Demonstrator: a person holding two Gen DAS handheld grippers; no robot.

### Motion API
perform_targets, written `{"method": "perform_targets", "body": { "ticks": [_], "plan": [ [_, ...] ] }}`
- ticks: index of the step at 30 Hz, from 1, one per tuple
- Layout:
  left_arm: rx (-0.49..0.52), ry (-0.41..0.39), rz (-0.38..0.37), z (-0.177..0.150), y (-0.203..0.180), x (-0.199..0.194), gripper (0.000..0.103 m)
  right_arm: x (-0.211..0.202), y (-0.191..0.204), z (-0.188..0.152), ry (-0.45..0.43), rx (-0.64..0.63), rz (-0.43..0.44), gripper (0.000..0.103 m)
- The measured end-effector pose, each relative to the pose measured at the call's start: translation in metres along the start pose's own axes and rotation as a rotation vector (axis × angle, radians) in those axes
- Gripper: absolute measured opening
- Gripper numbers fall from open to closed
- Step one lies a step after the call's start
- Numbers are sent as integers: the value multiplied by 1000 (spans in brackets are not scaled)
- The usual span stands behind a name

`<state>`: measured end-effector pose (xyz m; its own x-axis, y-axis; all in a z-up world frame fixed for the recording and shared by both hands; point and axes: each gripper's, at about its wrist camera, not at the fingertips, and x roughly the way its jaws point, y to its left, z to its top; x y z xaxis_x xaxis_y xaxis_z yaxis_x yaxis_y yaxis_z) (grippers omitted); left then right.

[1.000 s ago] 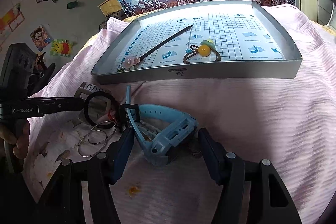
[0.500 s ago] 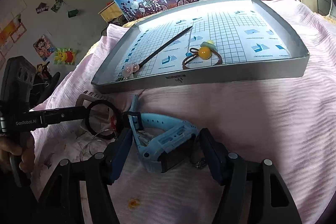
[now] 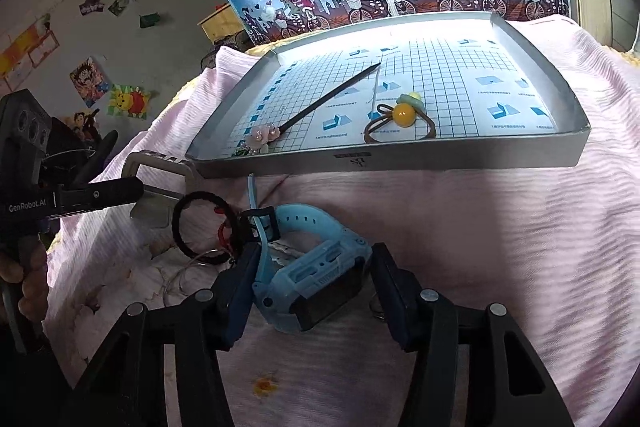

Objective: Organize jewelry
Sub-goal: 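Carry the white clip and blue smartwatch over the grid tray with both tools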

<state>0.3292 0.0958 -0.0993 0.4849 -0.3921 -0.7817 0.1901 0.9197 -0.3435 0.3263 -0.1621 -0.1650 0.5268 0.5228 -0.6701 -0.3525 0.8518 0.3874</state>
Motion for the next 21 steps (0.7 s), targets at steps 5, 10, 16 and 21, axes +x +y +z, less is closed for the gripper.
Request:
{"method": "perform_targets", "body": {
  "ticks": [5,10,16,21],
  "plan": [
    [4,-51,-20,1,-2,-9,20,-15,7,6,-59,6,25,53],
    [5,-118,-30,5,-5,-16,20,-30,8,13,-135,16,16,53],
    [33,-247,-12,16,-20,-15,20,-46,2,33,-244,-3,-79,53],
    [82,-270,4,27,-45,12,20,-38,-18,48,-261,35,-151,53]
  ]
}}
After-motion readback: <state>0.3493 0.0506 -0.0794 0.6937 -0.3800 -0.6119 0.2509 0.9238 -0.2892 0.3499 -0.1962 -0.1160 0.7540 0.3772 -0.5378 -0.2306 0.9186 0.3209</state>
